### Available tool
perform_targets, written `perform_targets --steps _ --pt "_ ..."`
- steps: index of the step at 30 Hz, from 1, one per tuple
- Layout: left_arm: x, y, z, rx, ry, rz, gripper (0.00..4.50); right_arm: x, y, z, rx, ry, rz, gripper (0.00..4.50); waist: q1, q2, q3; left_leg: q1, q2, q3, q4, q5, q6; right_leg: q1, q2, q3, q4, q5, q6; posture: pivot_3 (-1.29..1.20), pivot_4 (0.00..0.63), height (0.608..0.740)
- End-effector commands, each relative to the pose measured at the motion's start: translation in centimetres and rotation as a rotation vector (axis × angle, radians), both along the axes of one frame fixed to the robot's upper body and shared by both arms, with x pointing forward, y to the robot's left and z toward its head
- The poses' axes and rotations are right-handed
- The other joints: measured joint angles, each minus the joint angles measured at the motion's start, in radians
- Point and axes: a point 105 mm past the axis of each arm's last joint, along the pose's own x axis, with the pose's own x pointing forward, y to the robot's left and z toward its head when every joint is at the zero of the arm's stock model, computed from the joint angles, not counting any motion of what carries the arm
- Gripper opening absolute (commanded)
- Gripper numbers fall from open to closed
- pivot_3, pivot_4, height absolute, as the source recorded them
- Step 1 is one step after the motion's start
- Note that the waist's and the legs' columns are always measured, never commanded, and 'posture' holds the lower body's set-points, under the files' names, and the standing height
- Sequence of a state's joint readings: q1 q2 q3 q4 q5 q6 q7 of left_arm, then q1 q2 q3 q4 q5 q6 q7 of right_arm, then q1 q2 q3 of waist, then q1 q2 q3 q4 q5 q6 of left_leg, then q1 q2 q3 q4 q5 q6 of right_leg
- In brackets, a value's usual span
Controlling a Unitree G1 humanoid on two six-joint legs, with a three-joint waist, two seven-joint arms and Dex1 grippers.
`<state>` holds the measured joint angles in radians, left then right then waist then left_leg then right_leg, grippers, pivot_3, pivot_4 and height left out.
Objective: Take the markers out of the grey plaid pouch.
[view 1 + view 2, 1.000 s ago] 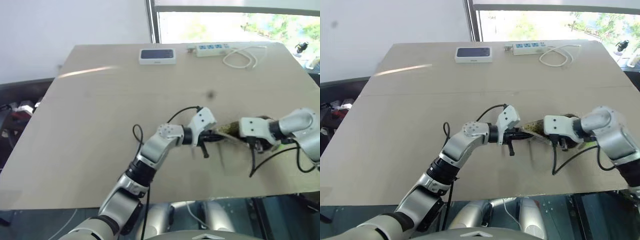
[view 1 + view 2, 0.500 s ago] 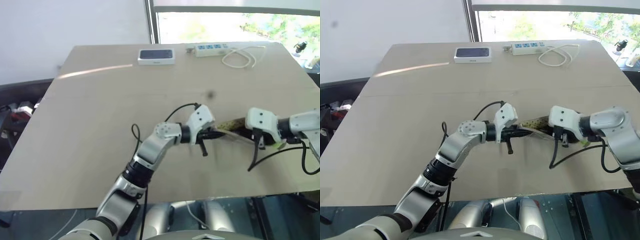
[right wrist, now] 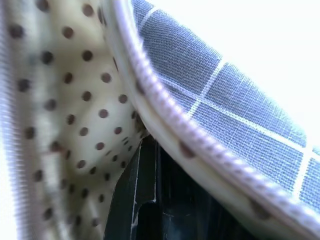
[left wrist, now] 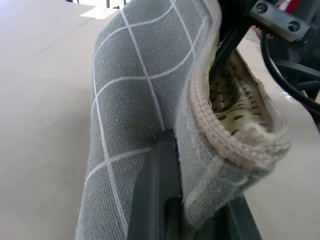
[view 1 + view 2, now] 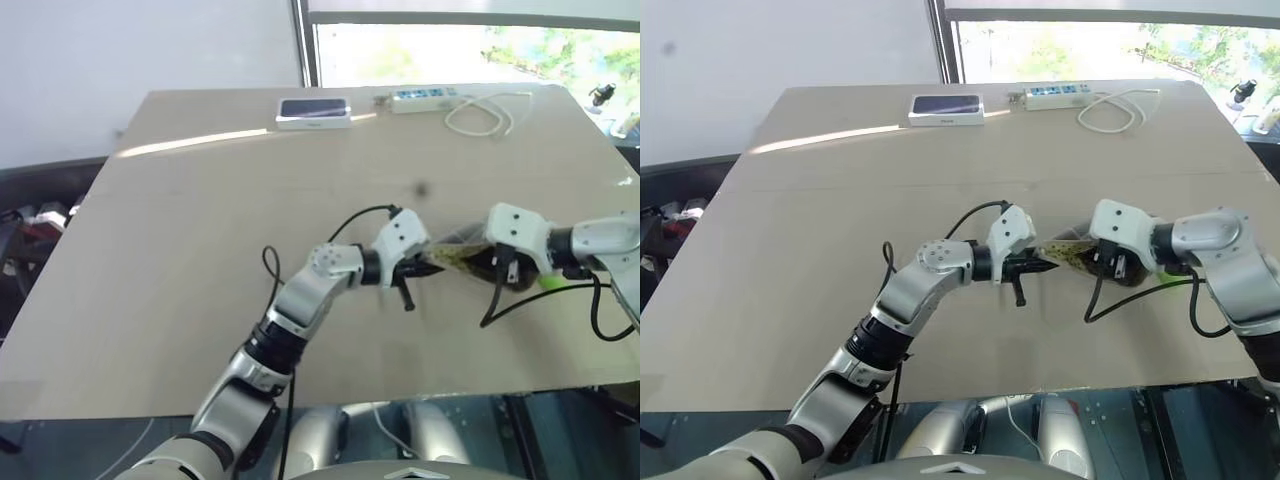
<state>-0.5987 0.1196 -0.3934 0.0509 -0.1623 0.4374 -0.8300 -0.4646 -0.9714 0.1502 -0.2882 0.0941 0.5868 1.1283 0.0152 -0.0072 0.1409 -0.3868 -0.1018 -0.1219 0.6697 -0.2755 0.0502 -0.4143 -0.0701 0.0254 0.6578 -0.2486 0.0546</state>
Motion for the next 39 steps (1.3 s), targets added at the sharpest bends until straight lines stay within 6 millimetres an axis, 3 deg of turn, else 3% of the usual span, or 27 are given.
perform_targets --steps 1,5,11,14,17,22,27,32,39 --pt "-0.1 -0.2 -0.1 0.011 -0.006 0.009 0.0 -1.0 1.5 2.9 -0.023 -0.107 0.114 0.34 0.0 0.0 0.0 0.0 0.0 0.0 0.0 0.0 0.0 0.0 0.0 0.0 0.0 0.0 0.0 0.0 0.15 0.74" --pt "0.3 -0.2 0.4 0.0 -0.019 0.047 0.0 -1.0 0.2 1.9 -0.153 -0.092 0.082 0.34 0.001 0.0 0.0 0.0 0.0 0.0 0.0 0.0 0.0 0.0 0.0 0.0 0.0 0.0 0.0 0.0 0.15 0.74" --pt "0.5 -1.0 1.0 0.015 -0.081 0.066 0.0 0.1 0.0 1.9 -0.134 -0.074 -0.024 0.34 -0.001 0.0 0.0 0.0 0.0 0.001 0.0 0.0 0.0 -0.001 0.0 0.0 0.0 0.0 0.0 0.0 0.15 0.74" --pt "0.4 -1.4 1.1 0.028 -0.121 0.074 0.0 0.5 0.7 1.6 0.041 0.015 -0.107 0.34 0.0 0.0 0.0 0.0 0.0 0.0 0.0 0.0 0.0 0.0 0.0 0.0 0.0 0.0 0.0 0.0 0.15 0.74" --pt "0.7 -1.5 1.1 0.049 -0.157 0.092 0.0 2.2 0.3 1.3 0.24 0.097 -0.268 0.34 0.0 0.0 0.001 0.0 0.0 0.001 0.0 0.0 0.0 0.0 0.0 0.001 0.0 0.0 0.0 0.0 0.15 0.74" --pt "1.0 -1.5 0.7 0.077 -0.189 0.118 0.0 3.0 -0.3 -0.3 0.252 0.171 -0.389 0.34 0.002 0.0 0.001 -0.001 0.0 0.0 0.0 0.0 0.0 -0.001 0.0 0.0 0.0 0.0 0.0 0.0 0.15 0.74" --pt "1.1 -1.5 0.6 0.079 -0.203 0.128 0.0 3.1 0.1 -0.5 0.258 0.236 -0.454 0.34 -0.001 0.0 0.001 -0.006 0.0 0.0 0.0 0.0 0.0 -0.006 0.0 0.0 0.001 0.0 0.0 0.0 0.15 0.74" --pt "1.2 -1.5 0.6 0.085 -0.22 0.132 0.0 2.3 -0.8 -0.2 0.166 0.336 -0.488 0.34 0.0 0.001 0.001 -0.009 0.0 0.001 0.001 0.0 0.0 -0.009 0.0 0.0 0.001 0.0 0.0 0.0 0.15 0.74" --pt "2.3 -0.6 -0.1 0.129 -0.262 0.171 0.0 0.7 -1.7 1.0 0.135 0.4 -0.415 0.34 0.0 0.001 0.001 -0.01 0.0 0.0 0.0 0.0 0.0 -0.009 -0.001 -0.001 0.0 0.0 0.0 0.0 0.15 0.74"
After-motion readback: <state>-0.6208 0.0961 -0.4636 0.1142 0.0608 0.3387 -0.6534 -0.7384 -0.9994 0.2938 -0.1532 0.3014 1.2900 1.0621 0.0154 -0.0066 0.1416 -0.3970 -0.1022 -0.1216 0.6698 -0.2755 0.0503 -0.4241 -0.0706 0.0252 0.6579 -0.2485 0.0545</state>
